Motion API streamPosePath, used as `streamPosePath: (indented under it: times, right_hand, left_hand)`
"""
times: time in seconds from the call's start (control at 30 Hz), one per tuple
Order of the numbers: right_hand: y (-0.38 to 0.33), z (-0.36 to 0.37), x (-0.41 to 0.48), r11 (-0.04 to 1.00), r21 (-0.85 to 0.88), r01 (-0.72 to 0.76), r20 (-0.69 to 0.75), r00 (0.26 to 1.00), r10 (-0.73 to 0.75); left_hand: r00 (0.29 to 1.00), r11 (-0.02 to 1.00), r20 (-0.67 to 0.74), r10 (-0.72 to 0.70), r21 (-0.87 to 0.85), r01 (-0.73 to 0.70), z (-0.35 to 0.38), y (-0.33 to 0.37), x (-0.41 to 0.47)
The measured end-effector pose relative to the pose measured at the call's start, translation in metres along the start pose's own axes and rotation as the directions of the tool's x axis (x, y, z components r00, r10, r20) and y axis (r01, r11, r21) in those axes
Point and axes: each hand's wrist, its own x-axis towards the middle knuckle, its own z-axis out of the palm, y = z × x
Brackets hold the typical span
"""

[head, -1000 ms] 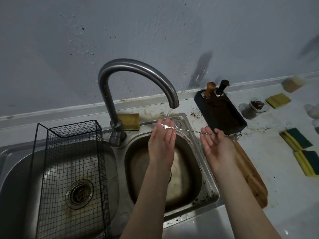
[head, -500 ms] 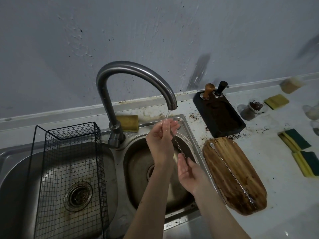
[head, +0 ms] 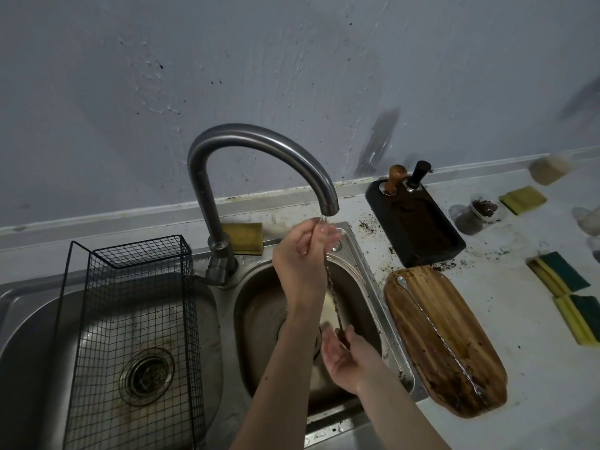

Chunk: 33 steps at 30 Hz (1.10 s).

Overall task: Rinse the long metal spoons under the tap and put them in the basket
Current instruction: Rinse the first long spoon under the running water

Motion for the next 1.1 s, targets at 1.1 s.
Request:
streamPosePath:
  times: [1.1]
  right_hand:
    - [-0.008,0.076,-0.111,0.565,-0.492,0.662,0.59,0.731,-0.342]
  left_hand:
    - [0.931,0.923,0.133,-0.341,0.238,0.304,-0.058,-0.029,-0.005]
